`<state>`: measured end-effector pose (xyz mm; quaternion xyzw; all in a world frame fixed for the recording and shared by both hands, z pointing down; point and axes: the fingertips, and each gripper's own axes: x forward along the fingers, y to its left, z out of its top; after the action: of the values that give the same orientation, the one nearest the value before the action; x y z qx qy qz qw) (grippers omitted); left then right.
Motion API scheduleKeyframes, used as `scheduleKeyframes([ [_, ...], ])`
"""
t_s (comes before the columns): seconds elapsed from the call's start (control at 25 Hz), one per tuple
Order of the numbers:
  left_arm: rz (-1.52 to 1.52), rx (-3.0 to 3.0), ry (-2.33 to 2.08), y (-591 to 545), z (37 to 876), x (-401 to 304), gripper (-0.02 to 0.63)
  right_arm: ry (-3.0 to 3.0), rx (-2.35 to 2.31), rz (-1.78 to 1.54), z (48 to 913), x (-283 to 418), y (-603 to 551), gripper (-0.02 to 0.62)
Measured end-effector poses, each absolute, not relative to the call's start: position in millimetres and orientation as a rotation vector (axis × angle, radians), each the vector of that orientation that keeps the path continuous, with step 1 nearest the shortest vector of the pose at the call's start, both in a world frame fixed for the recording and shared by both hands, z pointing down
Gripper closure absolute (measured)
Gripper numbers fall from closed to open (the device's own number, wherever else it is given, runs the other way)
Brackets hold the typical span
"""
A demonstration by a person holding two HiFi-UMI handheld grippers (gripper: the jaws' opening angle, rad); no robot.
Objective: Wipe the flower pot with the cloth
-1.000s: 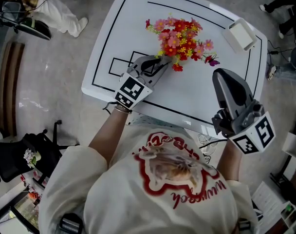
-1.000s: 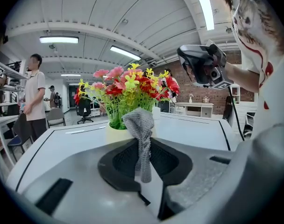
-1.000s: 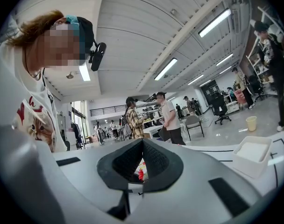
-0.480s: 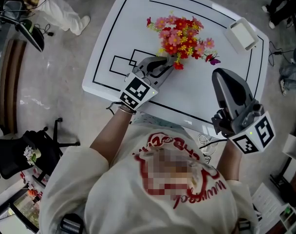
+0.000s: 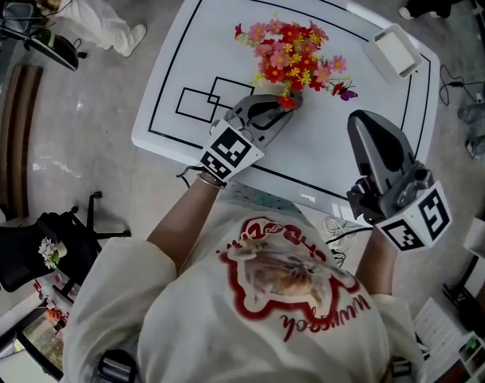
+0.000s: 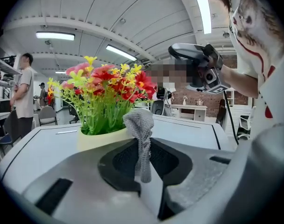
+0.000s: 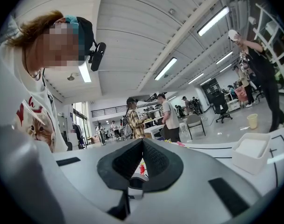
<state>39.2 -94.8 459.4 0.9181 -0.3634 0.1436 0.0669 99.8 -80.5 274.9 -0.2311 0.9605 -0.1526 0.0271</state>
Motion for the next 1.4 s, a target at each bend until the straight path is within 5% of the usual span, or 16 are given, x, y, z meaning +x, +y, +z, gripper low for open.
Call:
scheduleKeyframes([
  [1.4, -0.204, 2.939, -1.201, -42, 238, 75, 0.551, 2.984, -0.813, -0.103, 240, 110, -56, 0.595],
])
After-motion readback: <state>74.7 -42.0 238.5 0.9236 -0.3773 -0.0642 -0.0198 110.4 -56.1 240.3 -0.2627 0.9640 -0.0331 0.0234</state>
